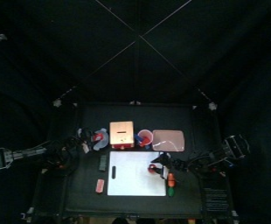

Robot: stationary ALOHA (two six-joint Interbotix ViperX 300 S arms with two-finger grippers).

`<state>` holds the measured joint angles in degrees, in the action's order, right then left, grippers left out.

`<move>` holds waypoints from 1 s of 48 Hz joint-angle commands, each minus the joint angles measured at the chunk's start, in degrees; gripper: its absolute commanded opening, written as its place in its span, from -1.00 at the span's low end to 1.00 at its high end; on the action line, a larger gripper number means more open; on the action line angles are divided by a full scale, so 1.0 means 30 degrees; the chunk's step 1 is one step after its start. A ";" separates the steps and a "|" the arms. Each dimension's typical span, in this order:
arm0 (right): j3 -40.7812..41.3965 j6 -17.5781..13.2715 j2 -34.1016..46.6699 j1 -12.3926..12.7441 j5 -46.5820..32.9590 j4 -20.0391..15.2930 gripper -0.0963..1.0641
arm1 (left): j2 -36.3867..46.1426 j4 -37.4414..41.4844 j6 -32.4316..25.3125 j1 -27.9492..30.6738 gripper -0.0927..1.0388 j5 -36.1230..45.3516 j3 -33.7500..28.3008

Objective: Get the cutter from the drawer then cut the dough then place the extra dough in the bowl
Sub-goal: Place the extra dough in the bowl

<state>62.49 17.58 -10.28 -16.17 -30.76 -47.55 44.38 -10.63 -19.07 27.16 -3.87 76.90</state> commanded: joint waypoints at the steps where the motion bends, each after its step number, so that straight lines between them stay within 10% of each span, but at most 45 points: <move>1: -0.0322 0.0059 -0.0234 0.0088 0.0029 0.0059 0.58 | -0.0029 0.1172 0.0000 -0.0029 0.69 -0.0498 -0.0234; 48: -0.0498 0.0000 0.0176 0.0322 0.0059 0.0059 0.58 | -0.0059 1.0166 -0.0264 -0.0469 0.70 0.0791 -0.0088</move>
<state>62.05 17.58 -8.96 -15.56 -30.41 -47.55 44.30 19.25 -19.95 25.66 -1.32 77.43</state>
